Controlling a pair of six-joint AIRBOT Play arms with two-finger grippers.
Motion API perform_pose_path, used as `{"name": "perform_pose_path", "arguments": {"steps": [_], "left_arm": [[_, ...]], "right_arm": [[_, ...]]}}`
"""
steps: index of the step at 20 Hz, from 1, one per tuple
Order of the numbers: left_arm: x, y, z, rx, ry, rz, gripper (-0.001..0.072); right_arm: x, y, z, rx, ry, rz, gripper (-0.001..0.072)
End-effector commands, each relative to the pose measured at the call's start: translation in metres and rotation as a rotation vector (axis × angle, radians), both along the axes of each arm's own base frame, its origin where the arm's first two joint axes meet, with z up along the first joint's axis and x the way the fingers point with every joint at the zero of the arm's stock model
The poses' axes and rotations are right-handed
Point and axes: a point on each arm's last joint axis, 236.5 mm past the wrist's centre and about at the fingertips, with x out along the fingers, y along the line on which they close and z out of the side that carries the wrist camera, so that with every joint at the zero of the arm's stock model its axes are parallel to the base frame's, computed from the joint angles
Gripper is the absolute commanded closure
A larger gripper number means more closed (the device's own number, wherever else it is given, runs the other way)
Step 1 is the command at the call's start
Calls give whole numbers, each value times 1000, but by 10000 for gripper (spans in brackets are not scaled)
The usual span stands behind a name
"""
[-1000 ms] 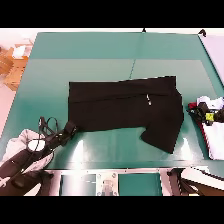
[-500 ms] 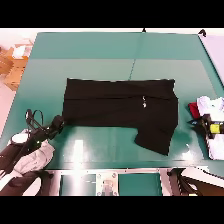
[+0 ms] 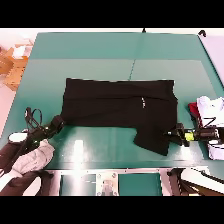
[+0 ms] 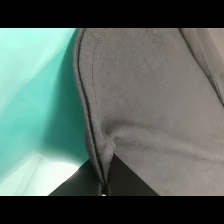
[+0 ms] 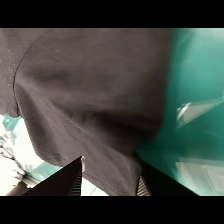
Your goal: Fold the shirts.
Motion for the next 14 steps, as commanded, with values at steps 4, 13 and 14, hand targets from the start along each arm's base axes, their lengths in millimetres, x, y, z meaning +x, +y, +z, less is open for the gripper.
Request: {"name": "perform_pose_path", "arguments": {"steps": [4, 13, 14], "left_arm": [[-6, -9, 0, -7, 2, -57, 685], [-8, -13, 1, -19, 8, -72, 685], [-8, -13, 1, -19, 8, -72, 685]], "right_arm": [[25, -19, -8, -114, -67, -8, 298], [52, -21, -1, -92, -129, -121, 324], [52, -20, -1, -87, -125, -128, 369]]}}
